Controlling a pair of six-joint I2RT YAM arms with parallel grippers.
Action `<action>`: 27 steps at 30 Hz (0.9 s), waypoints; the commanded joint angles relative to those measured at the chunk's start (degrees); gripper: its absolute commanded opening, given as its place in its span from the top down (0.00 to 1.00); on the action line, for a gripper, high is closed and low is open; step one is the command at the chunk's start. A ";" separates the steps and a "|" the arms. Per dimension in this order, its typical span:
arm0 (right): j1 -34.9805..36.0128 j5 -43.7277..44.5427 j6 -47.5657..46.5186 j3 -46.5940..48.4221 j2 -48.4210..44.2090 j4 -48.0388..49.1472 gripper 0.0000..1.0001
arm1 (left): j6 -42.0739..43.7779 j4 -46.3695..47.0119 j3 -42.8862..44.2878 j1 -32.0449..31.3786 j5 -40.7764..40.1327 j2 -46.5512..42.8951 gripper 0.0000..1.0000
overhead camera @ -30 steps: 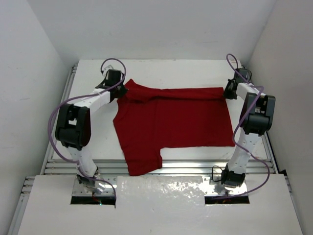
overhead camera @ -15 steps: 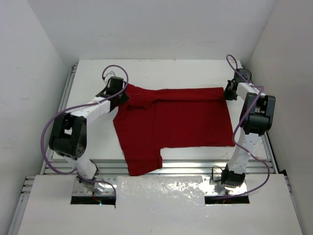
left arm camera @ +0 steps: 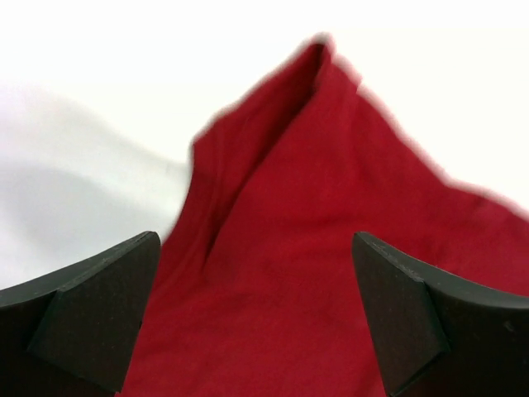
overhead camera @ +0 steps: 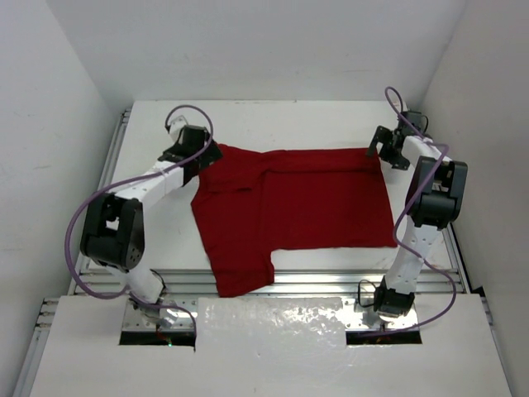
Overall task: Fold and stack the t-shirts
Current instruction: Fold the flattened tshirt in 1/3 of the way
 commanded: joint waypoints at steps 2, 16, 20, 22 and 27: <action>-0.19 -3.32 -1.44 0.19 -2.82 4.01 0.01 | 5.13 11.99 7.83 3.25 -0.85 3.43 0.00; -0.36 -13.00 -4.17 3.35 1.58 8.06 0.02 | 11.32 22.68 28.49 13.54 42.48 33.51 0.29; -0.37 -13.70 -4.25 5.11 3.59 6.57 0.02 | 10.61 23.57 29.11 13.54 45.85 34.31 0.13; -0.54 -13.88 -3.91 6.07 4.83 5.69 0.02 | 10.26 24.35 28.67 15.03 47.24 34.30 0.12; -0.54 -14.32 -3.64 6.78 5.53 4.54 0.03 | 10.61 20.14 30.43 15.12 47.95 36.85 0.33</action>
